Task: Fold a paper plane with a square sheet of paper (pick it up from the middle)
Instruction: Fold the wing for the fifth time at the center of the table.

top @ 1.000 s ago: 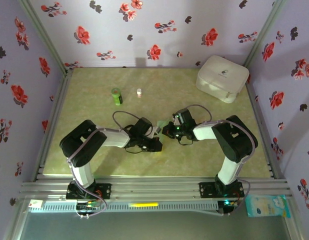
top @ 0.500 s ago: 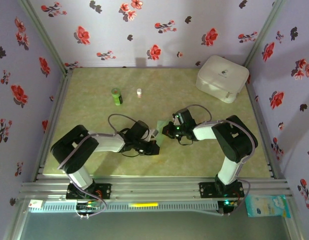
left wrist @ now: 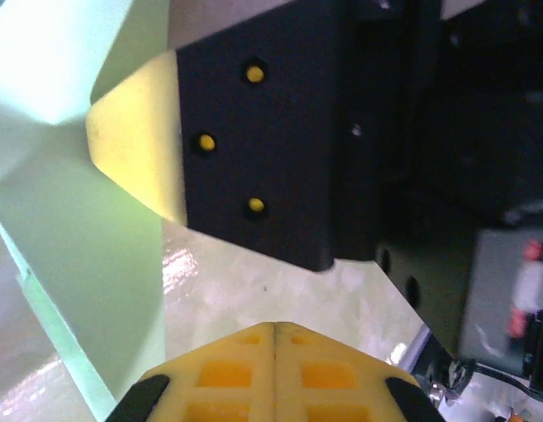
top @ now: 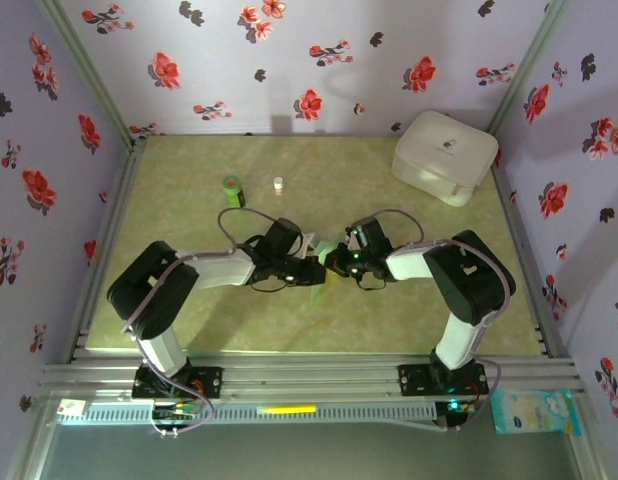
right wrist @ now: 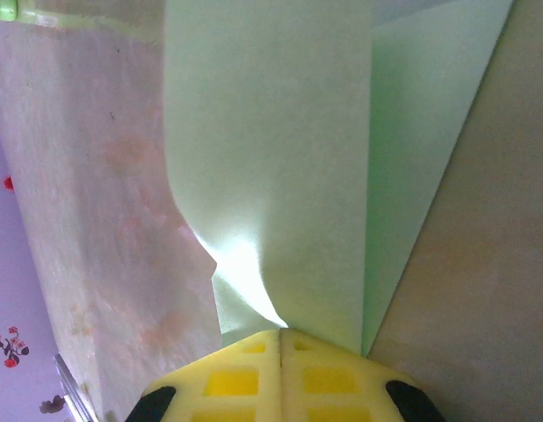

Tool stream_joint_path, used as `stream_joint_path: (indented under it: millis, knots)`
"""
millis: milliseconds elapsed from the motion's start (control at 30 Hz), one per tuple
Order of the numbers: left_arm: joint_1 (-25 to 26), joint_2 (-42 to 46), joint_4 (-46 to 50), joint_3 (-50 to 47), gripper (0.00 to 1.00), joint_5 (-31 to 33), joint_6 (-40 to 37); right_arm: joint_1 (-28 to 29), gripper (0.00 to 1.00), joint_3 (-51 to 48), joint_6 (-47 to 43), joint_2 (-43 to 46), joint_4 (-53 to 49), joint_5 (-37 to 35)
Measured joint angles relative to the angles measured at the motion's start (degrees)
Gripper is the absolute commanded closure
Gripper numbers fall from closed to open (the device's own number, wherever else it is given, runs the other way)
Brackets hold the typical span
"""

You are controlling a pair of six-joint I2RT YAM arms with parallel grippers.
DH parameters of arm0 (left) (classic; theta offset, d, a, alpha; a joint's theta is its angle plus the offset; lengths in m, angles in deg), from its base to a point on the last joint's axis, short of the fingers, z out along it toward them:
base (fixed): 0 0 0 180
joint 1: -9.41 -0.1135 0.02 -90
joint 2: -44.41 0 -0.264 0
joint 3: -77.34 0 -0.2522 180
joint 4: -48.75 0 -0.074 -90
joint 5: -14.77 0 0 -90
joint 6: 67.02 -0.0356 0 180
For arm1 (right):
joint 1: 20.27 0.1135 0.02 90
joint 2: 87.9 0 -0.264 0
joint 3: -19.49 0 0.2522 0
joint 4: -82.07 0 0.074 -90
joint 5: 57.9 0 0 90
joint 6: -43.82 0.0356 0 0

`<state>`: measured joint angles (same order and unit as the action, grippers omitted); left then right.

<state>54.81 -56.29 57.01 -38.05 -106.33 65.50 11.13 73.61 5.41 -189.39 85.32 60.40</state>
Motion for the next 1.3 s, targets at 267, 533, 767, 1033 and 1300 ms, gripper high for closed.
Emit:
stream_joint_path:
  millis: [267, 533, 767, 1033, 1300]
  knots:
    - [-0.04, -3.23, 3.78, 2.34, 1.00, 2.75, -2.93, 0.00, 0.96, 0.00, 0.02, 0.00, 0.02, 0.00]
    - [-0.04, -4.13, 4.17, 0.74, 1.00, 4.50, -4.52, 0.00, 0.96, 0.00, 0.02, 0.00, 0.02, 0.00]
    - [0.09, -4.02, 2.54, -0.24, 1.00, 4.57, -5.31, 0.00, 0.93, 0.76, -0.07, 0.39, -2.08, -0.52]
    - [0.42, -2.89, 1.03, -2.16, 1.00, 4.50, -7.06, -1.18, 0.92, 1.01, -1.44, 7.91, -11.04, -4.70]
    - [0.50, -1.53, 1.25, -3.78, 1.00, 3.89, -9.42, -3.58, 0.92, 0.96, -2.71, 12.94, -11.87, -4.35]
